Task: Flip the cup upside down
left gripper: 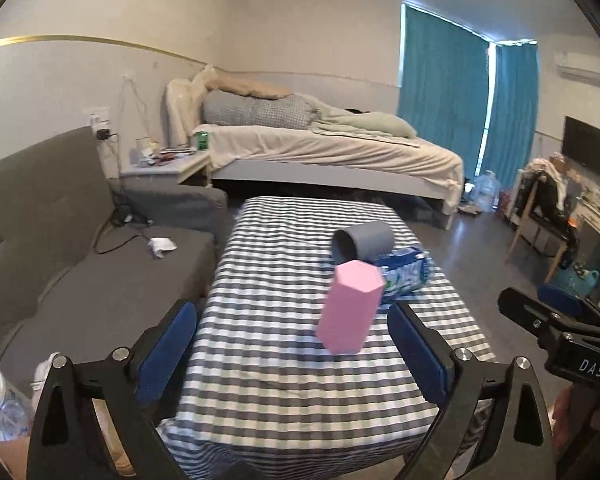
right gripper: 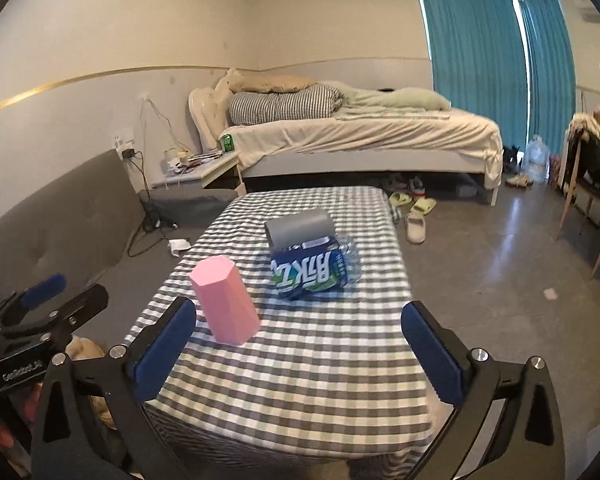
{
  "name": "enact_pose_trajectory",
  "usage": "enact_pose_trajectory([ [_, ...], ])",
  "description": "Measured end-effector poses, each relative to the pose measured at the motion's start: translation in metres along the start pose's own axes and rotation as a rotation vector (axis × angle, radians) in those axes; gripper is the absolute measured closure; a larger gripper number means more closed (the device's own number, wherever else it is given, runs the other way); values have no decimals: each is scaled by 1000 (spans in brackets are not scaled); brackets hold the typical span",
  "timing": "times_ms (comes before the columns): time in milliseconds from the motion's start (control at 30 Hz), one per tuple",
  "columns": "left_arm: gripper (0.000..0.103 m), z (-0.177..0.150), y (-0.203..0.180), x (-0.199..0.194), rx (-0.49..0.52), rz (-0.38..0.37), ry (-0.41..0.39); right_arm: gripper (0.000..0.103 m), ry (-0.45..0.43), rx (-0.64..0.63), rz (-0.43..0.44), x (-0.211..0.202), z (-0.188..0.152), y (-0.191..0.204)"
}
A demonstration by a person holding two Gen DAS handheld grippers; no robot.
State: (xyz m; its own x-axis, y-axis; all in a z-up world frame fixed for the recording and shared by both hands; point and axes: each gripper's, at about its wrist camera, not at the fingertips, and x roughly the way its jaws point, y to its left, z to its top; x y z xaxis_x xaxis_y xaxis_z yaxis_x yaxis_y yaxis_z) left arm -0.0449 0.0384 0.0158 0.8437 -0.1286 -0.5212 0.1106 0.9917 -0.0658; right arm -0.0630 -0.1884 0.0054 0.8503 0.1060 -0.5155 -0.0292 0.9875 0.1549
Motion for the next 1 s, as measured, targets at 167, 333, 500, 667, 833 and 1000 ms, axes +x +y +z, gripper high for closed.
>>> enact_pose_trajectory([
  [167,4,-6,9,5,-23,27,9,0,10,-18,-3,11,-6,5],
  [333,4,-10,14,7,-39,42,15,0,9,-43,-6,18,-6,8],
  [500,4,-12,14,8,-38,47,16,0,5,-44,-12,20,-7,8],
  [667,4,-10,12,9,-41,39,21,0,1,-51,-16,18,-7,7],
  [833,4,-10,10,9,-29,37,24,0,3,-55,-17,17,-8,7],
  [1000,4,-11,9,10,-37,33,27,0,2,-66,-16,17,-8,9],
])
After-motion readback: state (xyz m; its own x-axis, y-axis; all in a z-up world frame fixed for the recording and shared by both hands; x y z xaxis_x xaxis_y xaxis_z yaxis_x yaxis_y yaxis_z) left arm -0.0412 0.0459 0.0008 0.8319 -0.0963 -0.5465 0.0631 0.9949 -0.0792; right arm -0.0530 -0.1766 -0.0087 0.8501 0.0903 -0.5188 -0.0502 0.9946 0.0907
